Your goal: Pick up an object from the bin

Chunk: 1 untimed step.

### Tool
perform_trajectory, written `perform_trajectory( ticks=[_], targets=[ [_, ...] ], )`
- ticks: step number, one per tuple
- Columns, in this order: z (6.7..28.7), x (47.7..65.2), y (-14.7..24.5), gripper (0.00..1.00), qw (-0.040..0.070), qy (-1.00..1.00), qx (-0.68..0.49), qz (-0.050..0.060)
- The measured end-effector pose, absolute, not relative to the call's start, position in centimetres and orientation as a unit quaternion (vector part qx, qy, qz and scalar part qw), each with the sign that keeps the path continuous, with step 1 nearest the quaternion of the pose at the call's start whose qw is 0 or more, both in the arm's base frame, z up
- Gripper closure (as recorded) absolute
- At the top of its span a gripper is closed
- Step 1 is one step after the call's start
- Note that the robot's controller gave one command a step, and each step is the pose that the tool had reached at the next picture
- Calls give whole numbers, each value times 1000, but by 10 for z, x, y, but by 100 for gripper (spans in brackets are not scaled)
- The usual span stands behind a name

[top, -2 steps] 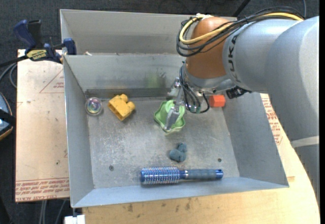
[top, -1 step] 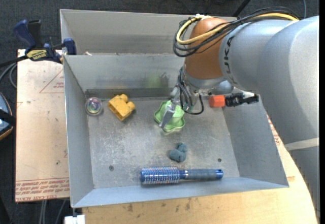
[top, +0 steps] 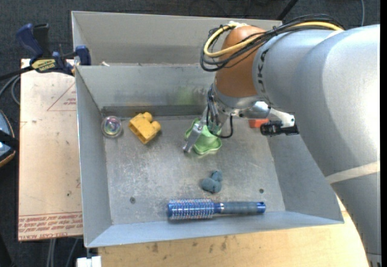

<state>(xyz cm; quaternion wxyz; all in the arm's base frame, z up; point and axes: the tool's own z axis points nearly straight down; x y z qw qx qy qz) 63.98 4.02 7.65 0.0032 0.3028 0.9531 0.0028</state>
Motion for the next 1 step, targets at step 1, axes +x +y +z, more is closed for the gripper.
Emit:
perform_trajectory(
  ticks=[1],
  targets=[
    [77,634,7,0,8,956,292,5]
  ],
)
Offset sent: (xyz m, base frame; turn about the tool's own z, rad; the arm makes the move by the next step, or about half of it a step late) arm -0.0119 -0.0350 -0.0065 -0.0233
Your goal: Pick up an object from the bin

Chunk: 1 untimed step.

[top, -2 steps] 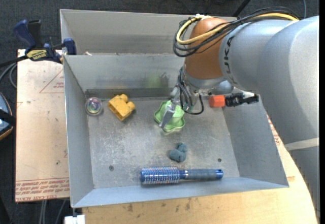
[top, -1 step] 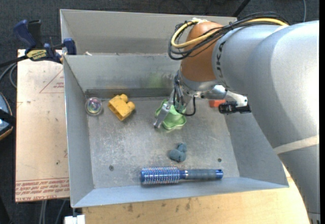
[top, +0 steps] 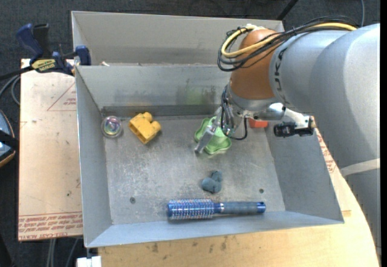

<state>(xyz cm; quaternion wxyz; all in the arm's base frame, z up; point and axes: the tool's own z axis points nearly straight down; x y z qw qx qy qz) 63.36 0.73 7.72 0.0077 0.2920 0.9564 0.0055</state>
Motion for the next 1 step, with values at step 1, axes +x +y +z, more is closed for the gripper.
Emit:
perform_trajectory(
  ticks=[1],
  targets=[
    [79,634,8,100,9,957,290,5]
  ],
)
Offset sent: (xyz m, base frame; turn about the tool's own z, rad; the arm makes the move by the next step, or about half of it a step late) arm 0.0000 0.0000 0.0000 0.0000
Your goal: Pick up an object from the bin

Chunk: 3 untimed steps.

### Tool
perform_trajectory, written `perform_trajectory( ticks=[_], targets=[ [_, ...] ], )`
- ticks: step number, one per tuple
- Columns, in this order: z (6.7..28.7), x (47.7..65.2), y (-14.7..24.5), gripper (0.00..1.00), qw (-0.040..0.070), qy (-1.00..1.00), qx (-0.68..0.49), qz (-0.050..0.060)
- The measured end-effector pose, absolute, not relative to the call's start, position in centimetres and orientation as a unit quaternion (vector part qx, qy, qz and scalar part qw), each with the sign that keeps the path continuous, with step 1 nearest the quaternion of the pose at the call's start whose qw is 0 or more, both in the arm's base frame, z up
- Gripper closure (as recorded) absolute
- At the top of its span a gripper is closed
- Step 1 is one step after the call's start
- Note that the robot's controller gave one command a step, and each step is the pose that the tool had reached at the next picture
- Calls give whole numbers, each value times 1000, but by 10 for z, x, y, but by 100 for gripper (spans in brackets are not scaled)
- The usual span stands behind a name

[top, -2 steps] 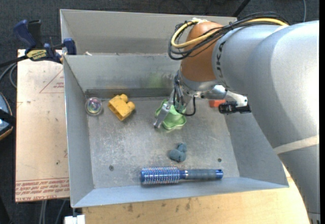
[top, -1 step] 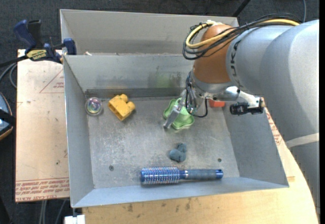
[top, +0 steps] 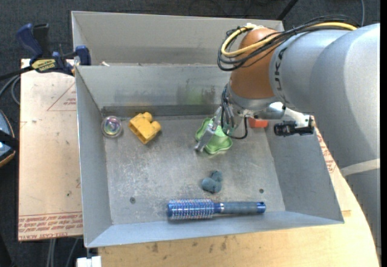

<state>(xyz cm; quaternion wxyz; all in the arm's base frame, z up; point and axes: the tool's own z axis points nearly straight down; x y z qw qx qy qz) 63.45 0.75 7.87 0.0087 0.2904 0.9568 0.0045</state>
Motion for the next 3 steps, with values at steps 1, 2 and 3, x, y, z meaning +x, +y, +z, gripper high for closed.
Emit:
perform_trajectory(
  ticks=[1,2,3],
  targets=[
    [110,636,8,100,3,957,289,1],
    [141,637,8,100,3,958,288,1],
    [151,638,9,100,2,958,287,1]
  ],
)
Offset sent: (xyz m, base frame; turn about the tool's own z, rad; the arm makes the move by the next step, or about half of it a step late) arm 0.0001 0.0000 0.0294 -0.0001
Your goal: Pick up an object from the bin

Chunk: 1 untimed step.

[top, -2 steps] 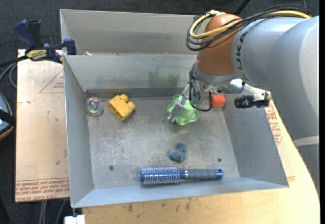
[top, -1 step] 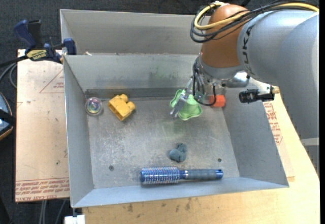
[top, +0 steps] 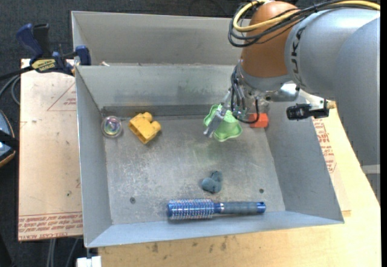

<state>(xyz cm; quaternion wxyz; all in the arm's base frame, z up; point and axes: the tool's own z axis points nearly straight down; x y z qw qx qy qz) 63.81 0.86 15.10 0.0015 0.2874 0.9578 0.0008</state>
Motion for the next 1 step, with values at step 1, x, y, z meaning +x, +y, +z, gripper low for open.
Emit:
perform_trajectory(
  ticks=[1],
  targets=[
    [167,639,9,100,2,958,287,1]
  ],
)
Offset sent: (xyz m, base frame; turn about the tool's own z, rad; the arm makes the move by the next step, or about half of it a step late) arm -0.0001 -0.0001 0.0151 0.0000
